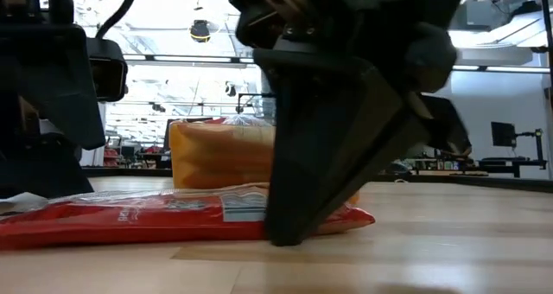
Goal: Sort popcorn bags into baskets
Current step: Put the red popcorn bag into the orange bin
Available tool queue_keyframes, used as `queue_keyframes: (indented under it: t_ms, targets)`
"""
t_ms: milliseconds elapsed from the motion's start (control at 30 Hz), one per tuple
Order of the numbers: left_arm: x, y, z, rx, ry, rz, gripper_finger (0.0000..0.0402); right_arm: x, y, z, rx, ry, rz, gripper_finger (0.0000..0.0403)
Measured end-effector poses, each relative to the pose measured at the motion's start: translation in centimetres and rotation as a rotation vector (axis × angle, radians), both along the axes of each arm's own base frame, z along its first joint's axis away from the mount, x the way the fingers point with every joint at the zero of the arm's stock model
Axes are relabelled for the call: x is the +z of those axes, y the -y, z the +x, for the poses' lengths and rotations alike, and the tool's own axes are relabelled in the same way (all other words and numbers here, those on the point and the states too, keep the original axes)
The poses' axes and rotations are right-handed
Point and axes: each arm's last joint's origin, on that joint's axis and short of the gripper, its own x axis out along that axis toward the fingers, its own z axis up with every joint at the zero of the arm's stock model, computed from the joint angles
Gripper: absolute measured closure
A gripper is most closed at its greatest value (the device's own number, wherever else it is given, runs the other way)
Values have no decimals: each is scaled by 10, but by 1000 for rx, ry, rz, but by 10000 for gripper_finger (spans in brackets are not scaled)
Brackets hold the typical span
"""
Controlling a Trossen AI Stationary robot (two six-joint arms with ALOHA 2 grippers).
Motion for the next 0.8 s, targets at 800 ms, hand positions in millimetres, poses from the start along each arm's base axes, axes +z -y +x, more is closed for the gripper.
queue_keyframes:
  t_ms: [800]
  targets:
    - [26, -9, -9, -146, -46, -35, 91, 33, 4, 2, -7, 128, -41, 387]
